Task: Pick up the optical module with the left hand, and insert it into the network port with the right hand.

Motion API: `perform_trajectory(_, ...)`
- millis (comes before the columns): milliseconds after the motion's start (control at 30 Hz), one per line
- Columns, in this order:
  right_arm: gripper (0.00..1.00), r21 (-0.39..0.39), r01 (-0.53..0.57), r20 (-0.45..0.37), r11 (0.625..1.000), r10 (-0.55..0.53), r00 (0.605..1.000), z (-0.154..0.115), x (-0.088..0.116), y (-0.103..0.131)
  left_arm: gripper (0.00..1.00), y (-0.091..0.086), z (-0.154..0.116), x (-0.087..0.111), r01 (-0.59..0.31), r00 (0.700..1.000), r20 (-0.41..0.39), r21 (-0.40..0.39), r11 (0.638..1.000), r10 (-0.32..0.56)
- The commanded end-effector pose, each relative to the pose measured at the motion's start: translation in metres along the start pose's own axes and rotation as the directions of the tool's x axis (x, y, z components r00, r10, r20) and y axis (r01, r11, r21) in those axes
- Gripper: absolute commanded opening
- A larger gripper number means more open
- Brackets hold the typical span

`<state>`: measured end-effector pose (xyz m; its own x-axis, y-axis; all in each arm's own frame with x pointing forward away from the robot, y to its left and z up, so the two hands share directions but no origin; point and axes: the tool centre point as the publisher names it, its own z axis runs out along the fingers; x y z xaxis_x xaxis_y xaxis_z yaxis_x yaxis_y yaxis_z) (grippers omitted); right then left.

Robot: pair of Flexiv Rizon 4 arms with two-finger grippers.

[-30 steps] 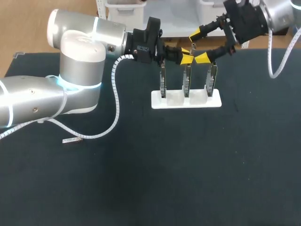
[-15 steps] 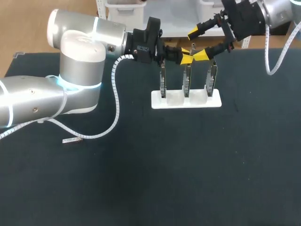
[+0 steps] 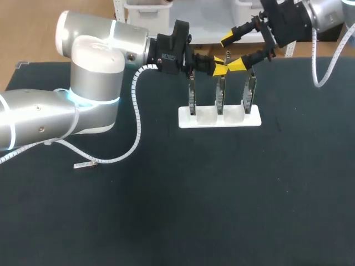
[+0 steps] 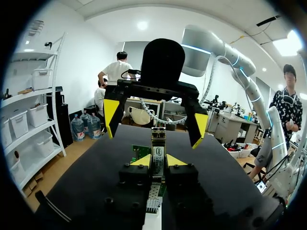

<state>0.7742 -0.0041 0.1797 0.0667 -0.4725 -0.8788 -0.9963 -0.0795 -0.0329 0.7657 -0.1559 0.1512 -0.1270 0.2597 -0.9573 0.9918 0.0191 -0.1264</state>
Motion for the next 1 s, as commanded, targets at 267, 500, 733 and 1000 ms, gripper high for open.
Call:
perform_trajectory(267, 0.25, -0.004, 0.003, 0.003, 1.000, -0.003, 1.000, 0.0017, -0.0006, 0.0016, 0.00, 0.0020, 0.0002, -0.0006, 0.001, 1.000, -0.004, 0.004, 1.000, -0.001)
perform_trajectory(500, 0.00, -0.009, 0.006, 0.002, 1.000, -0.006, 1.000, 0.0030, -0.0013, 0.0015, 0.00, 0.0020, 0.0002, -0.0006, 0.001, 1.000, -0.004, 0.004, 1.000, -0.001)
perform_trajectory(733, 0.00, -0.008, 0.007, 0.001, 1.000, -0.007, 1.000, 0.0028, -0.0015, 0.0021, 0.00, 0.0020, 0.0002, -0.0006, 0.001, 1.000, -0.004, 0.004, 1.000, -0.001)
perform_trajectory(1000, 0.00, -0.009, 0.009, 0.004, 1.000, -0.009, 1.000, 0.0027, -0.0011, 0.0024, 0.10, 0.0020, 0.0002, -0.0006, 0.001, 1.000, -0.004, 0.004, 1.000, -0.001)
